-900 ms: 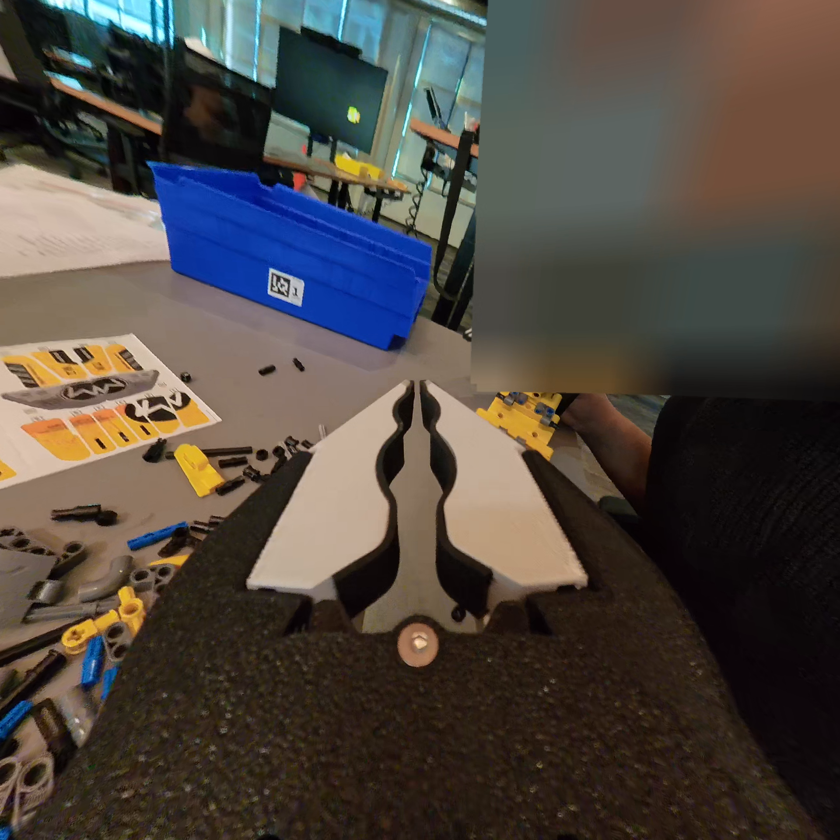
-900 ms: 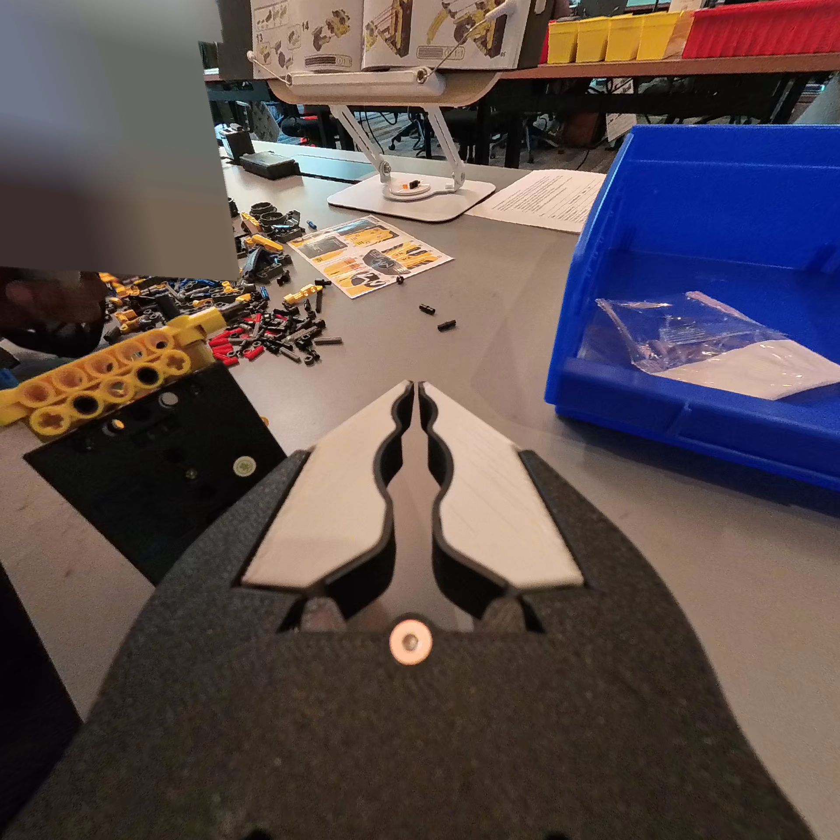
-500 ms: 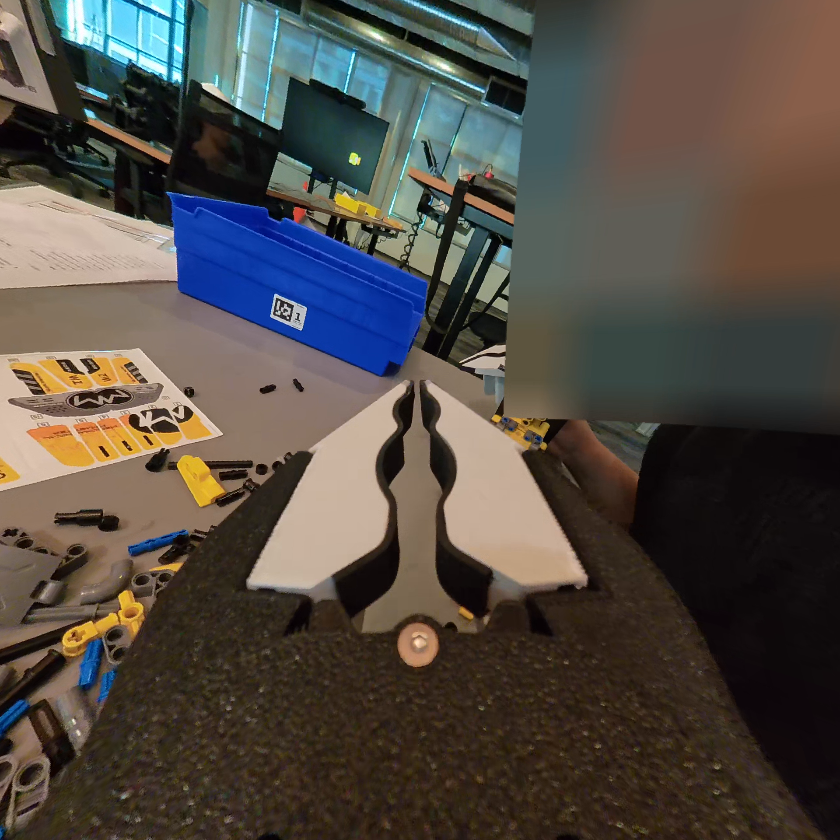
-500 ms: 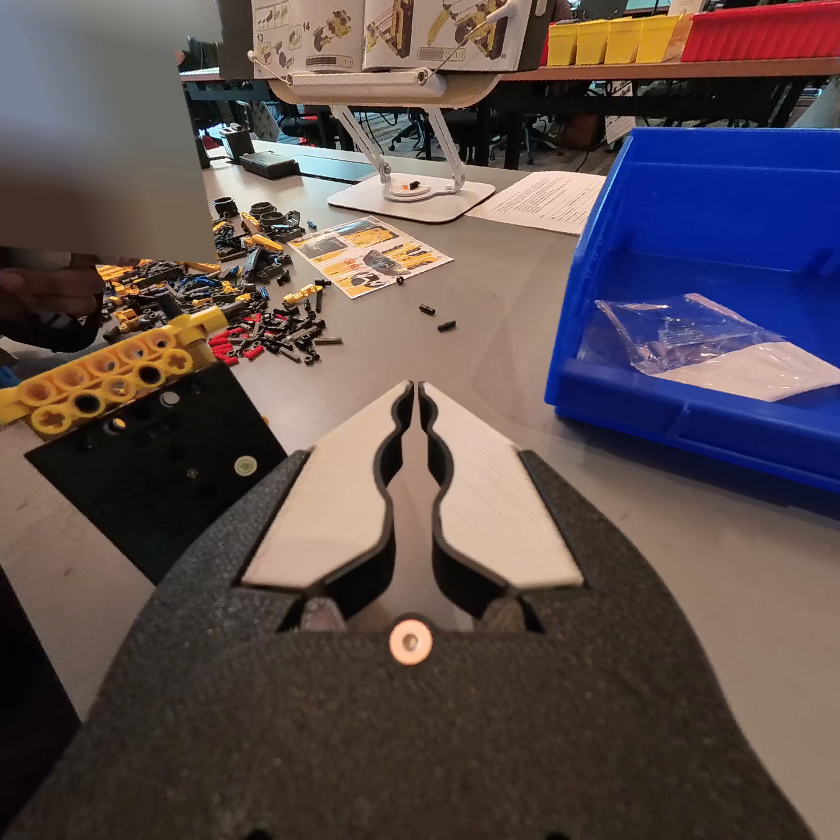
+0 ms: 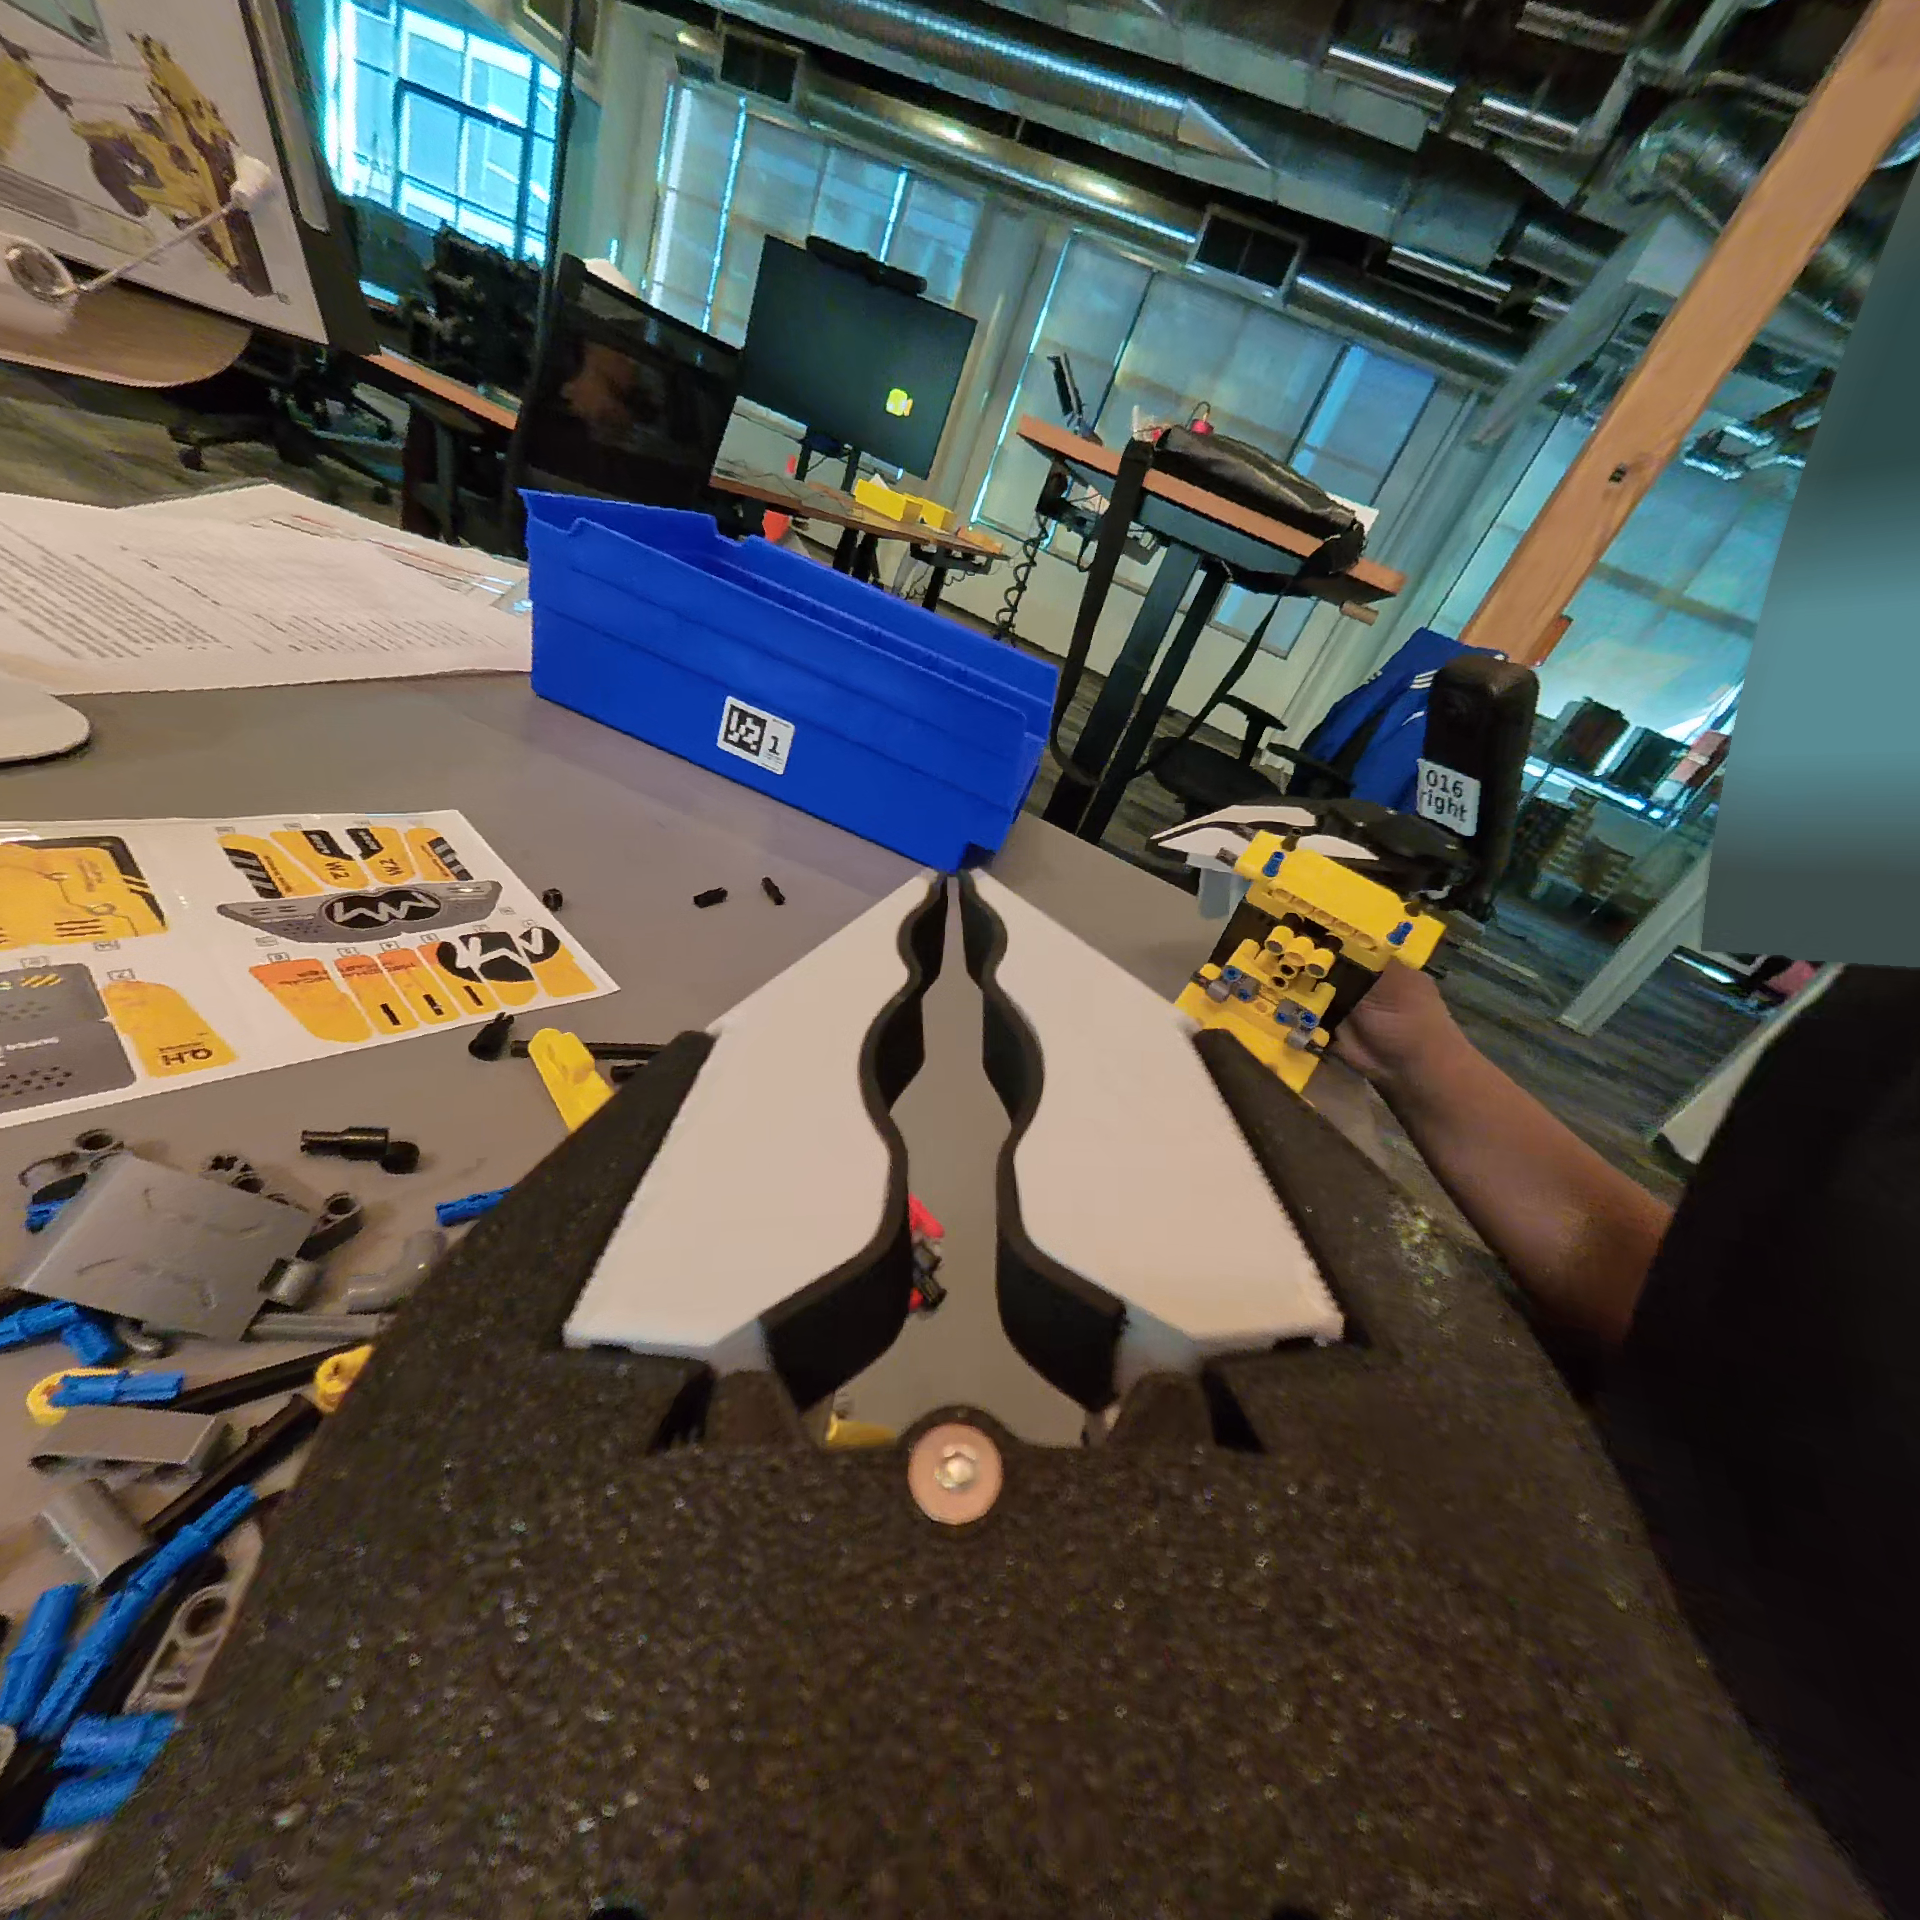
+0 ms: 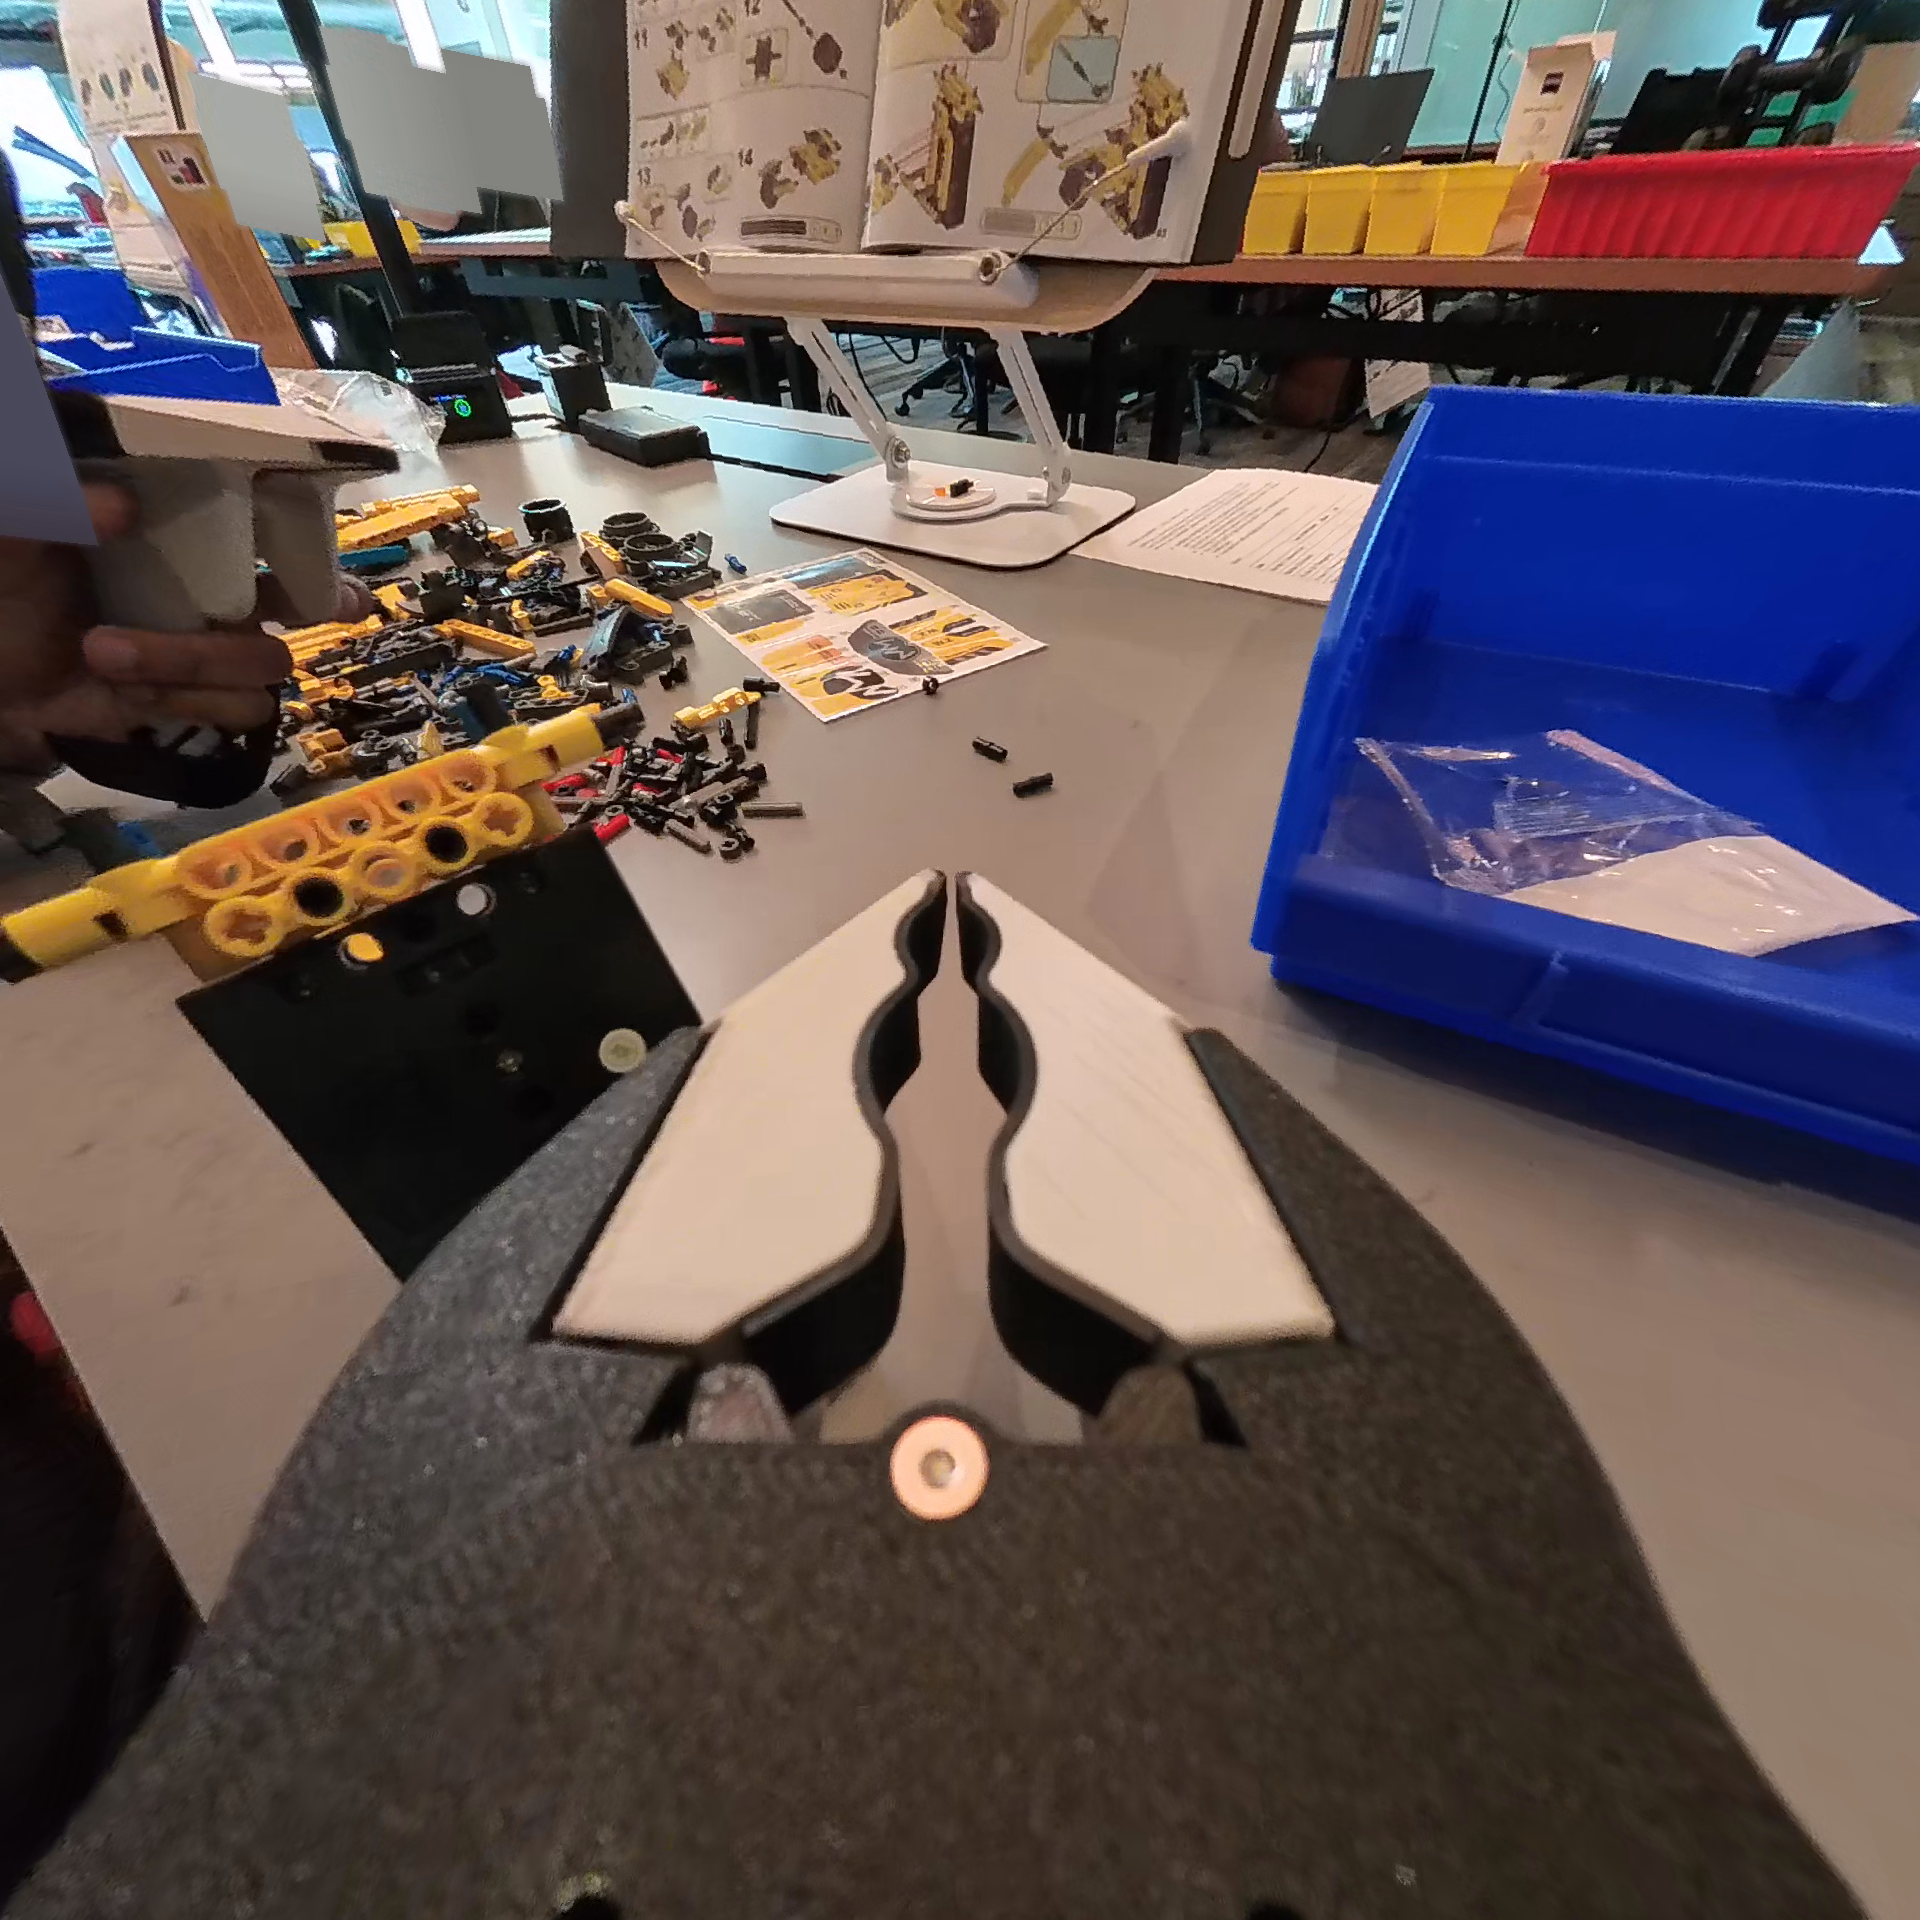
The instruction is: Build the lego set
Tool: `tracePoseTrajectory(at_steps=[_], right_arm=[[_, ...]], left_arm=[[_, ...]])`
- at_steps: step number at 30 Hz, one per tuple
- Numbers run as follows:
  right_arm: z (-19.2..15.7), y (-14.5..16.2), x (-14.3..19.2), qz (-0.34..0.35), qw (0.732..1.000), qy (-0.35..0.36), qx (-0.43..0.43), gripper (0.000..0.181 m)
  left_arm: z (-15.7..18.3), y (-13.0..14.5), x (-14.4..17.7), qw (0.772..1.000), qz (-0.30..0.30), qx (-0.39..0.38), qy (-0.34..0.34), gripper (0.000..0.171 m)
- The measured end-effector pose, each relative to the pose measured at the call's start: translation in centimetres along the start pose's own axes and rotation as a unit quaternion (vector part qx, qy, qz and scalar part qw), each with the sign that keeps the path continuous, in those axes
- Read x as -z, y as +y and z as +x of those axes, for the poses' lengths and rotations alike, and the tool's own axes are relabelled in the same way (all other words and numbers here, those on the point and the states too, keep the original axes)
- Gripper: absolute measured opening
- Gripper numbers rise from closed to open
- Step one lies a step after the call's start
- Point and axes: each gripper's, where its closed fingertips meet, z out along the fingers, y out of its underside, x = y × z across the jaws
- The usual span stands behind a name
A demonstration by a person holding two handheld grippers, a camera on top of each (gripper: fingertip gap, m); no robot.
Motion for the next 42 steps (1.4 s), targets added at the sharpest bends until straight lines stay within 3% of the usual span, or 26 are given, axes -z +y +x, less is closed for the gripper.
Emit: tracePoseTrajectory(at_steps=[7,9,11,13,15,17,19,21,24,29,35,42], right_arm=[[-0.2,-0.2,0.2,0.009,1.000,-0.003,0.000,0.000],[-0.2,-0.3,0.3,0.011,1.000,-0.004,0.000,0.000],[-0.3,-0.4,0.4,0.016,1.000,-0.008,-0.003,0.000],[-0.4,-0.6,0.7,0.026,1.000,-0.012,-0.005,0.000],[-0.4,-0.9,1.0,0.039,0.999,-0.011,-0.006,0.000],[-0.2,-1.0,1.1,0.042,0.999,-0.011,-0.013,0.000],[-0.1,-0.9,0.9,0.036,0.999,-0.013,-0.022,0.000],[0.0,-0.7,0.8,0.029,0.999,-0.014,-0.028,0.000],[0.1,-0.5,0.6,0.024,0.999,-0.012,-0.028,0.000],[0.0,-0.5,0.6,0.021,0.999,-0.012,-0.024,0.000],[0.0,-0.6,0.7,0.026,0.999,-0.015,-0.027,0.000],[-0.1,-0.6,0.7,0.026,0.999,-0.015,-0.025,0.000]], left_arm=[[-0.5,-1.2,0.7,1.000,0.028,0.001,-0.010,0.002],[-2.2,-1.6,2.0,0.998,0.011,-0.037,-0.054,0.001],[-7.4,-2.5,5.9,0.975,-0.040,-0.086,-0.203,0.000],[-10.6,-4.3,10.8,0.947,-0.060,-0.102,-0.298,0.000],[-11.5,-5.9,14.4,0.938,-0.048,-0.085,-0.332,0.000],[-11.3,-5.9,16.3,0.943,-0.054,-0.055,-0.324,0.000],[-12.1,-3.9,17.6,0.934,-0.108,-0.023,-0.339,0.002],[-13.4,-1.6,18.8,0.909,-0.179,-0.024,-0.376,0.014],[-14.3,0.2,19.0,0.886,-0.229,-0.038,-0.401,0.025],[-14.3,1.6,17.3,0.882,-0.258,-0.045,-0.393,0.027],[-13.3,2.2,15.1,0.893,-0.266,-0.053,-0.359,0.028],[-12.7,2.6,14.7,0.894,-0.287,-0.064,-0.339,0.026]])
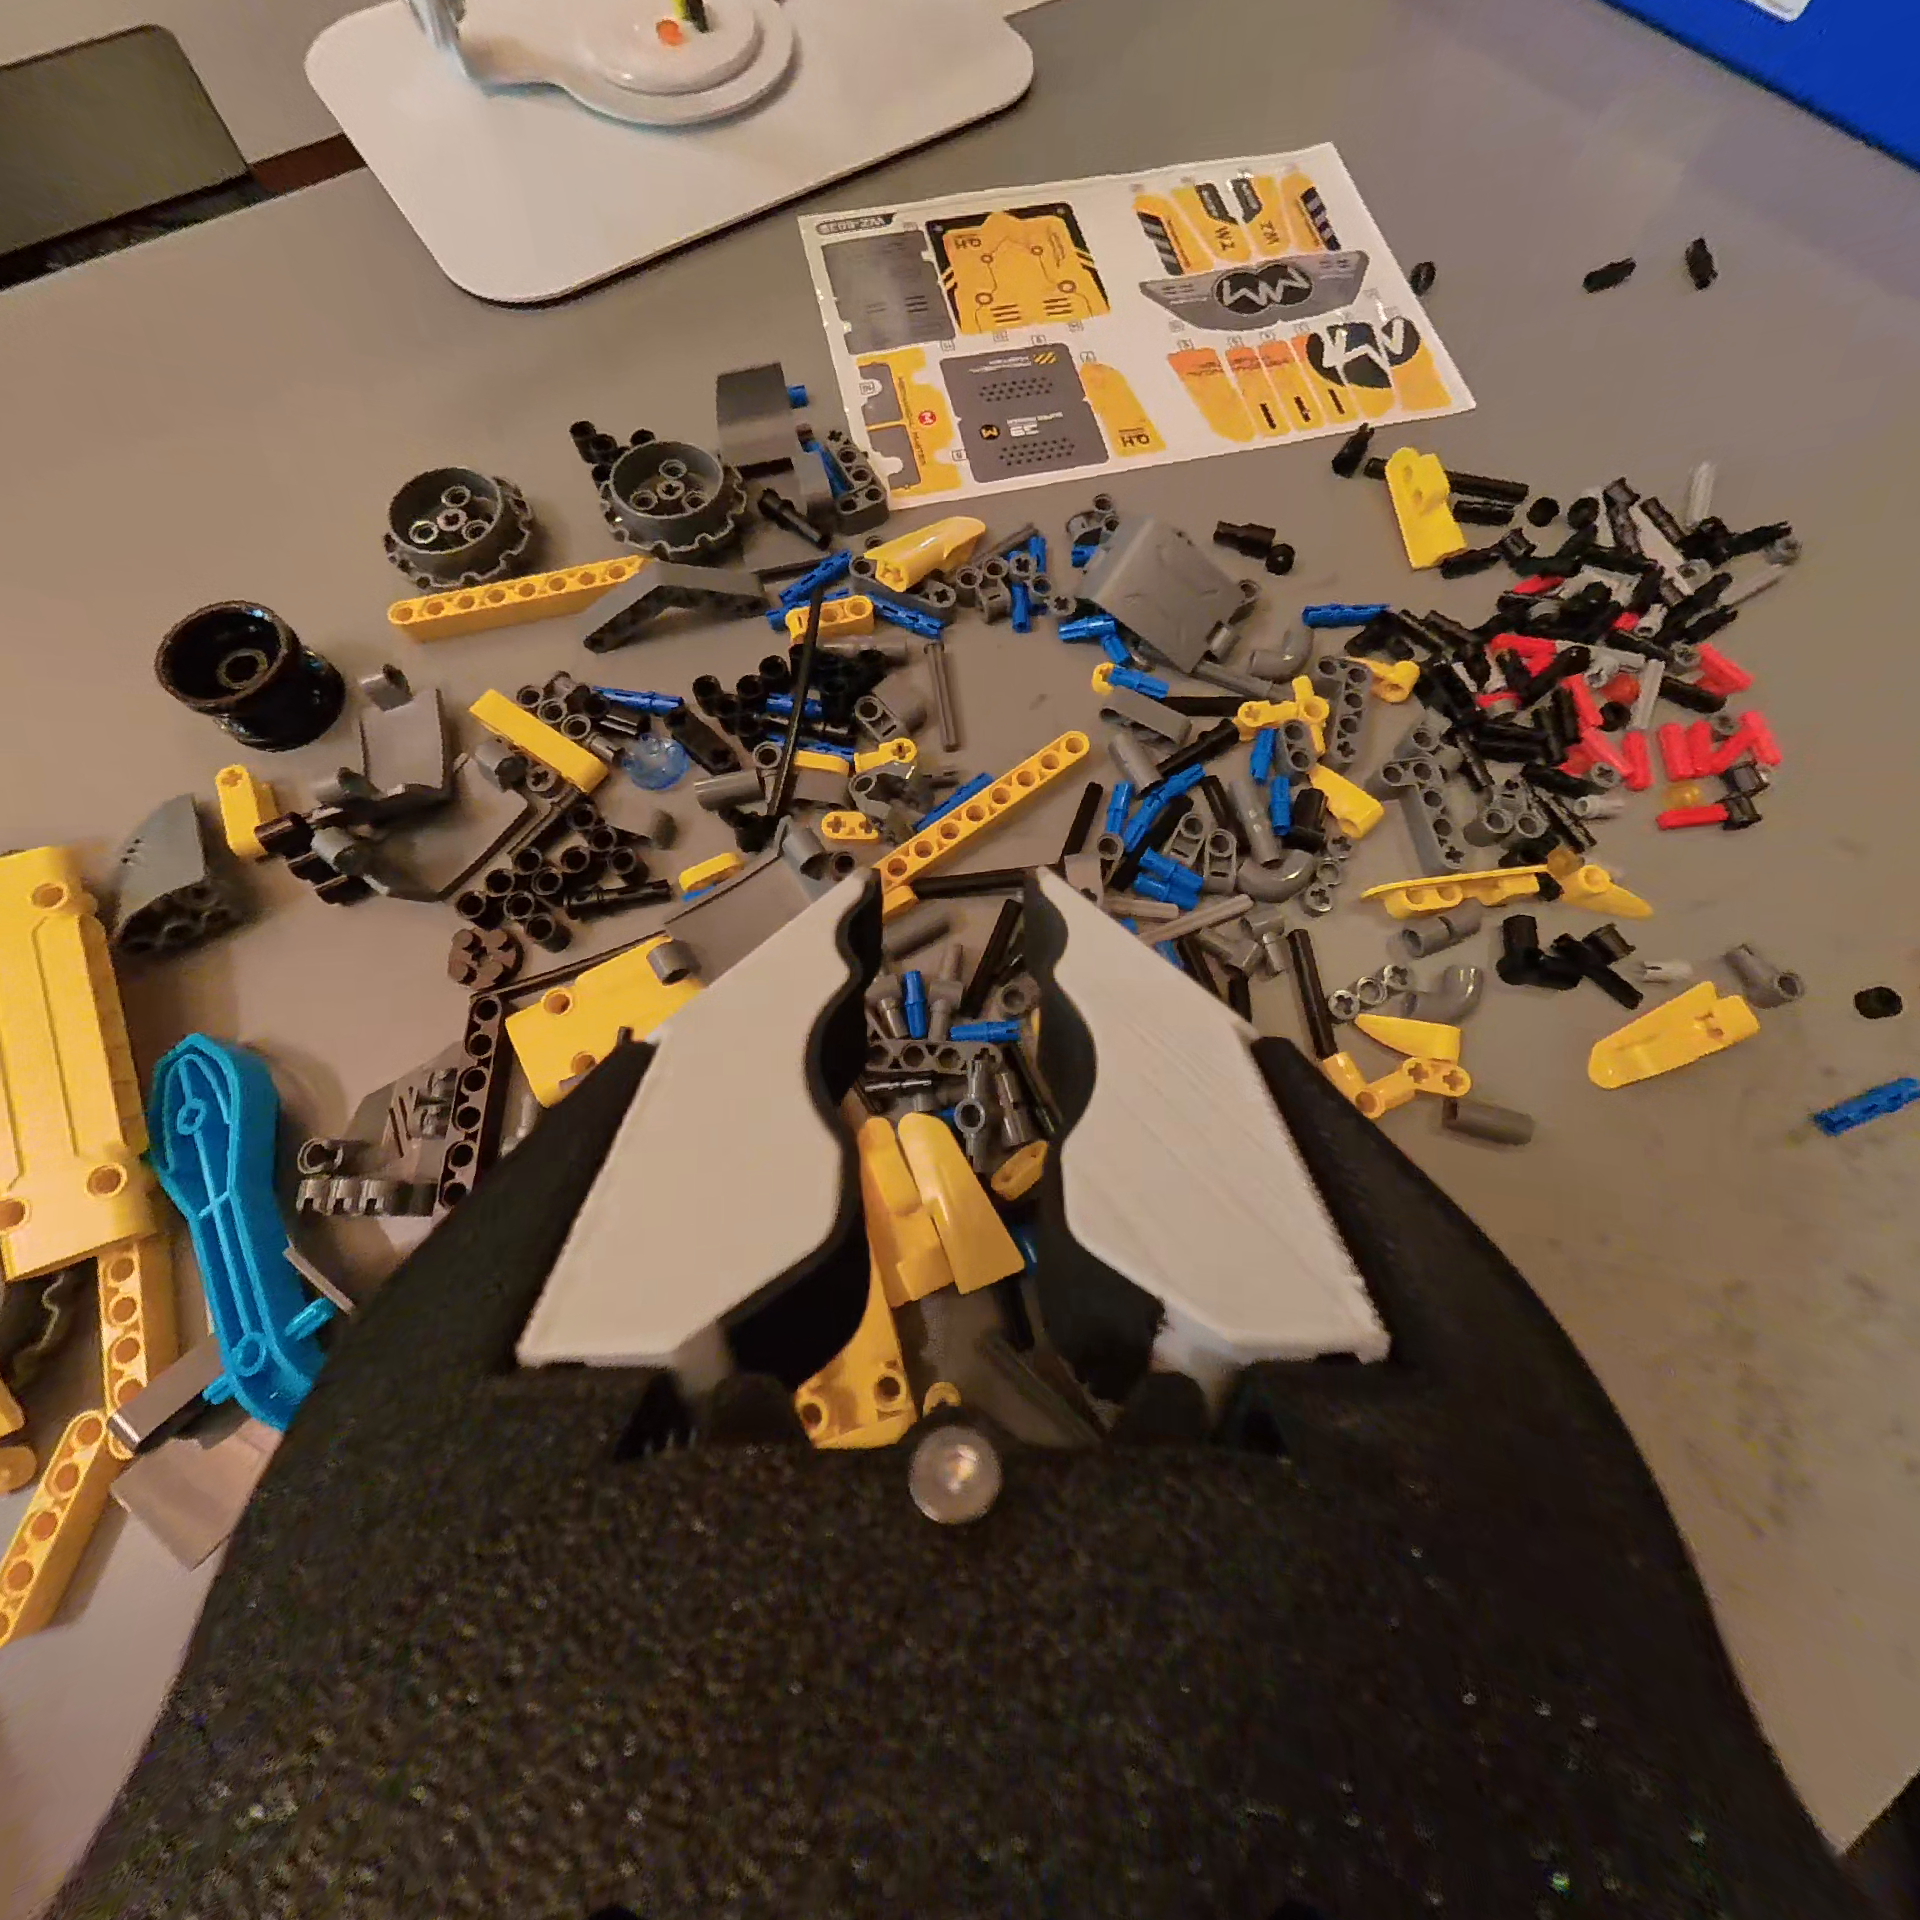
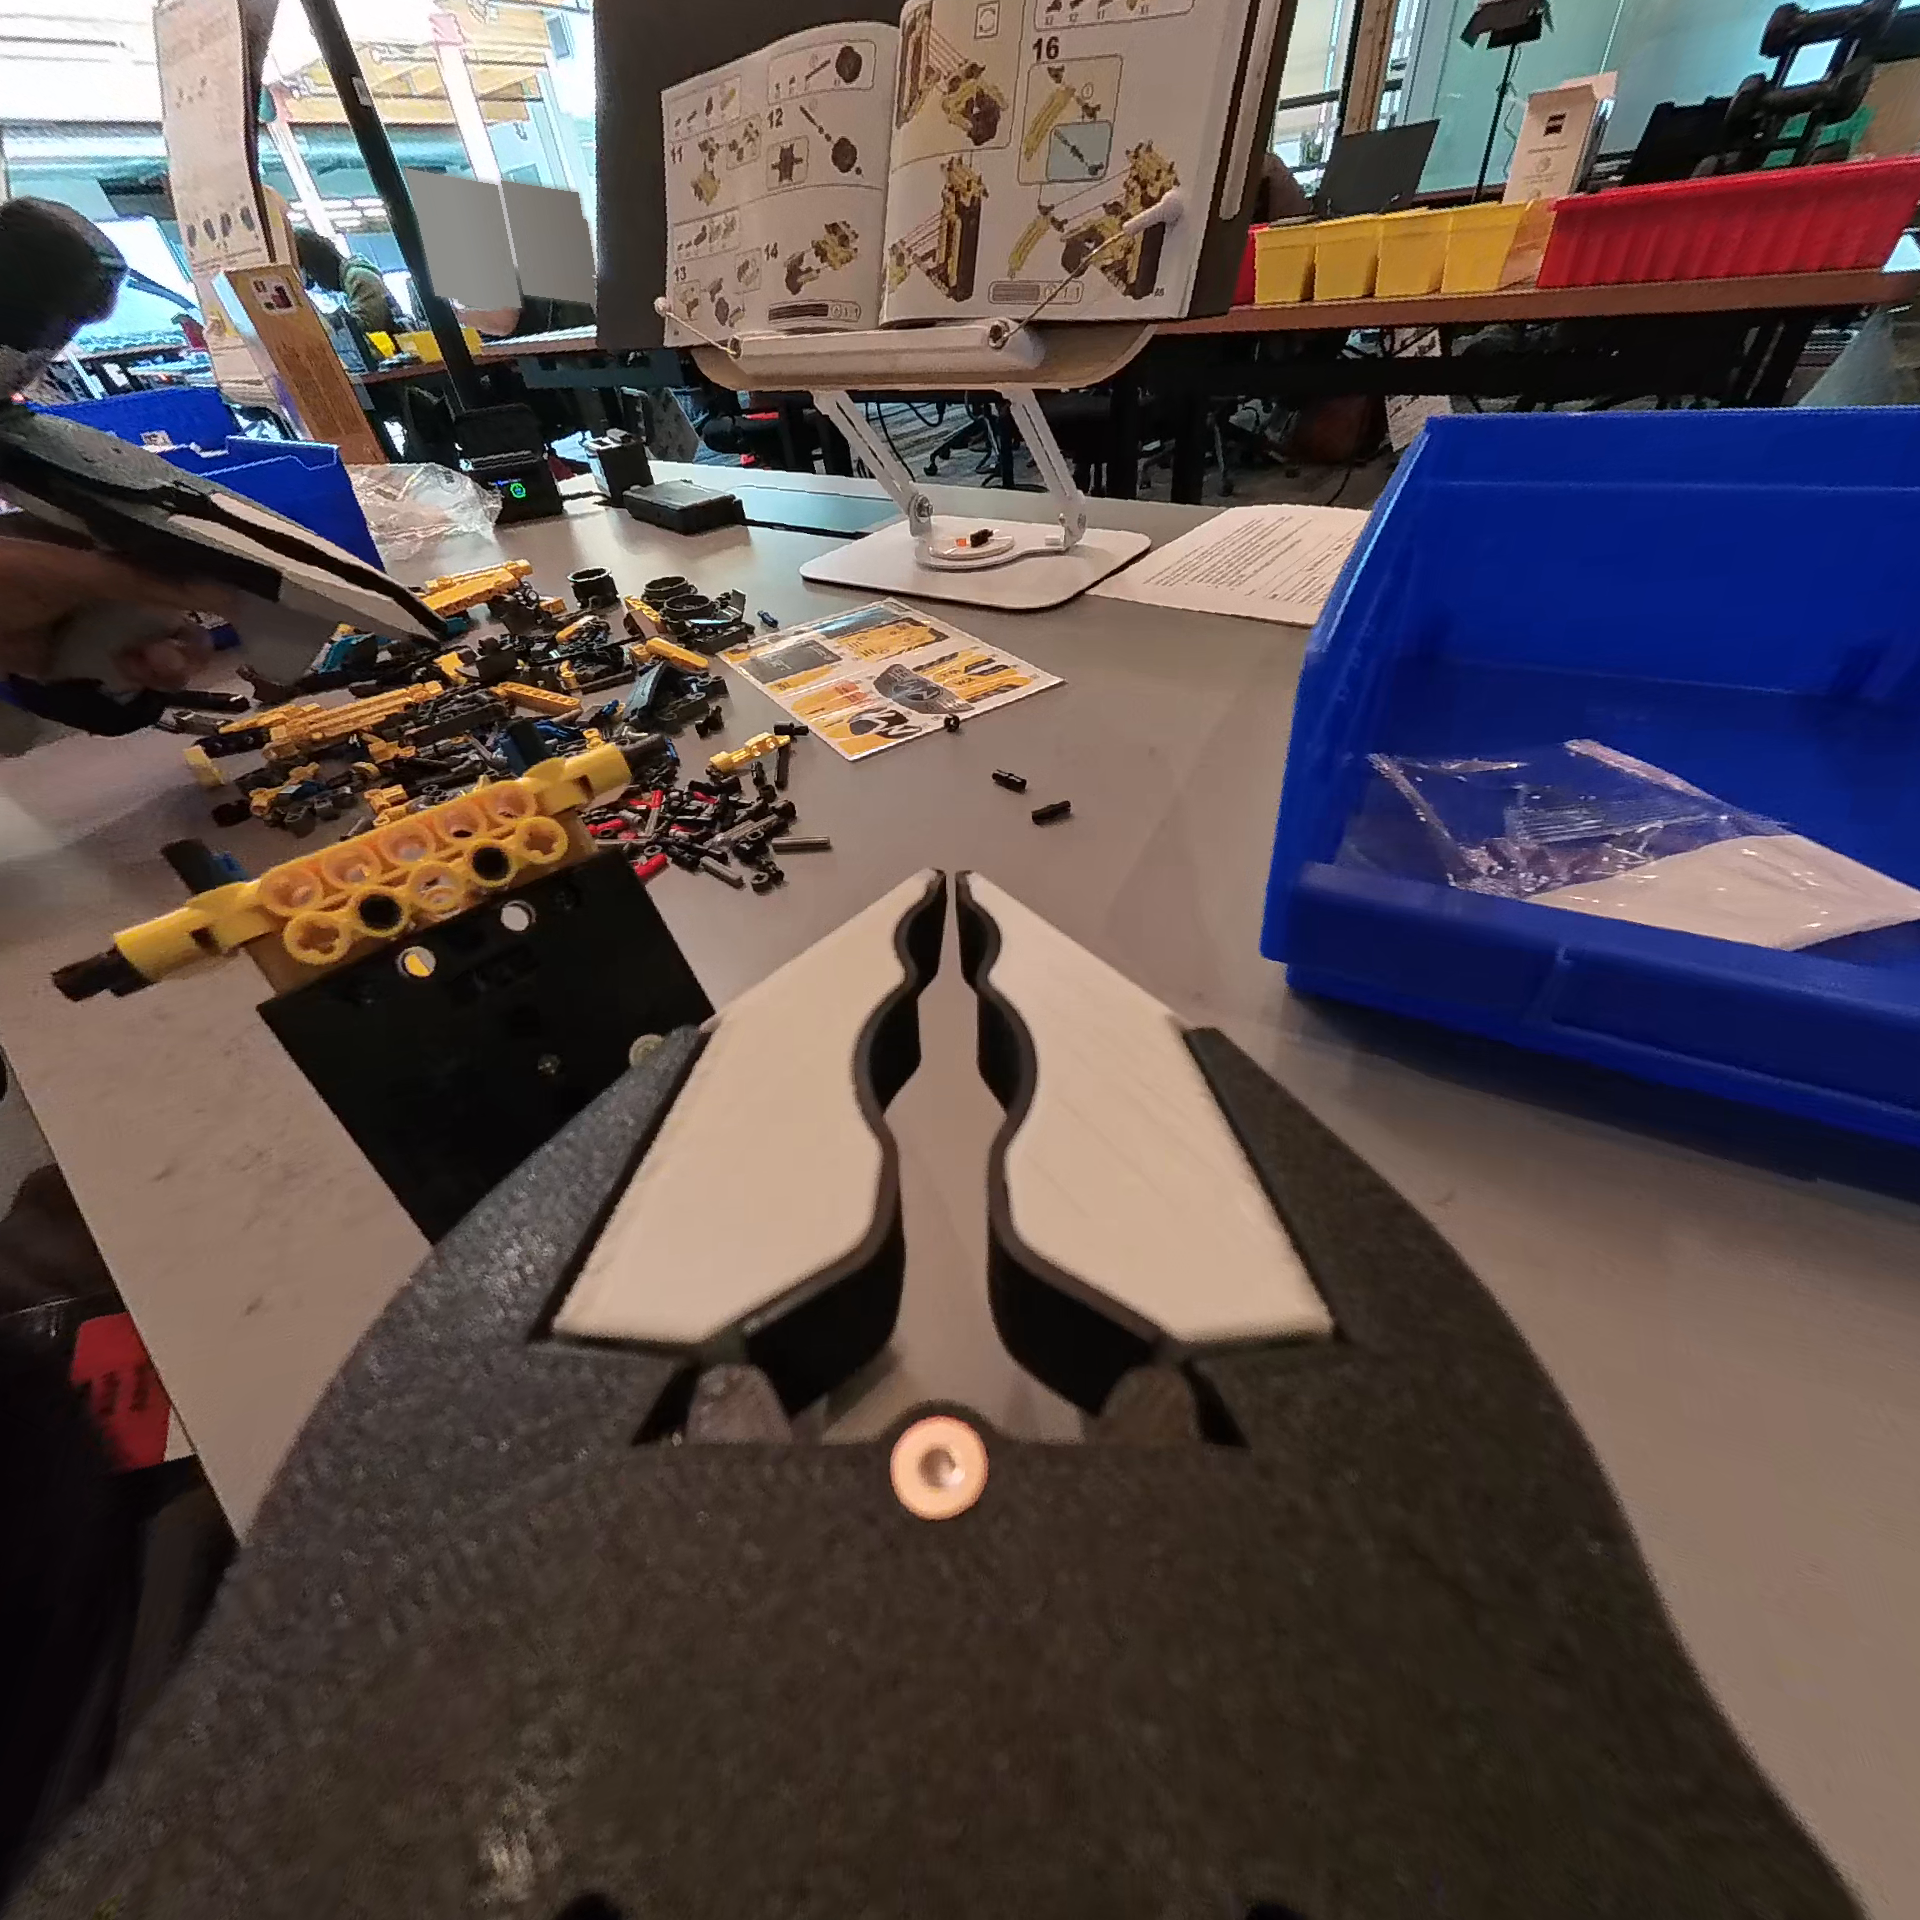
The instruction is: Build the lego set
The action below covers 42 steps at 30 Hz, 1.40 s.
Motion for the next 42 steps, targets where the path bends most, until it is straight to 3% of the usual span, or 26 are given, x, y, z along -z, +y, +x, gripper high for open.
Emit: tracePoseTrajectory(at_steps=[10,19,29,42], right_arm=[[0.0,0.1,-0.1,-0.004,1.000,0.001,0.000,0.000],[0.0,0.1,-0.1,-0.004,1.000,0.001,-0.001,0.000],[0.0,0.1,-0.1,-0.003,1.000,0.000,0.000,0.000],[0.0,0.1,-0.1,-0.005,1.000,0.001,0.002,0.000]], left_arm=[[-0.6,2.1,-1.0,0.998,-0.053,-0.016,-0.012,0.018],[-0.1,1.8,-0.4,0.998,-0.049,-0.031,-0.003,0.013],[3.7,0.0,0.3,0.997,-0.014,-0.049,0.063,0.013],[7.0,1.4,0.1,0.988,-0.057,-0.099,0.109,0.013]])
